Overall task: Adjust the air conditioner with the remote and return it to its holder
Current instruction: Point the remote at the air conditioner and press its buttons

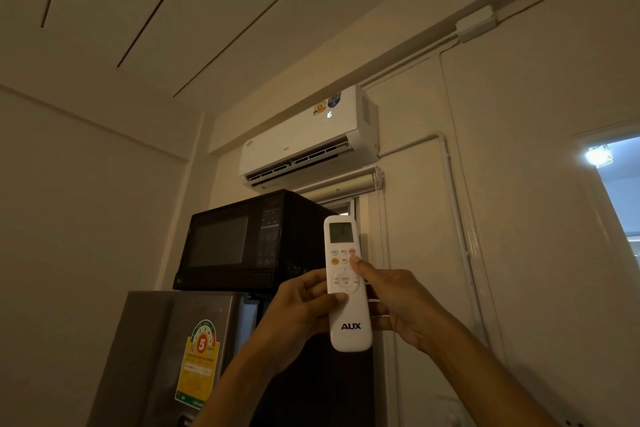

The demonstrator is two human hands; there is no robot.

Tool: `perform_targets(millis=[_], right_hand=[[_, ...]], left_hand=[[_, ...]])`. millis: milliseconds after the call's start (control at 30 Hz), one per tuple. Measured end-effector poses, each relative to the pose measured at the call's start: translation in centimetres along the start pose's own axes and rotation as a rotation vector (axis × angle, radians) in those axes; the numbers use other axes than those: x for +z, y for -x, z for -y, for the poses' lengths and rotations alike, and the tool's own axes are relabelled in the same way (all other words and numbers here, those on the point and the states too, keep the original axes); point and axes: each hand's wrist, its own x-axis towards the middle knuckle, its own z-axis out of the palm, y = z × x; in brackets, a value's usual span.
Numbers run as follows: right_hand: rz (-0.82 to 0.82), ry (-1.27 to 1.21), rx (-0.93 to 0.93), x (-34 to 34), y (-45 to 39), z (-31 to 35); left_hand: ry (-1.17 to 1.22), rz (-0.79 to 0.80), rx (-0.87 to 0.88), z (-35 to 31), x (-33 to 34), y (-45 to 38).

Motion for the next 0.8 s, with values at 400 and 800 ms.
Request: perform_targets(millis=[400,800], right_hand=[[0.216,-0.049,-0.073,-1.3,0.5,-2.4],[0.241,-0.025,-0.074,-1.9,1.6,-5.9]], left_hand=[[0.015,0.023,-0.027,0.7,-0.3,0.8],[0.053,0.058,-0.074,3.1,-0.1,2.6]])
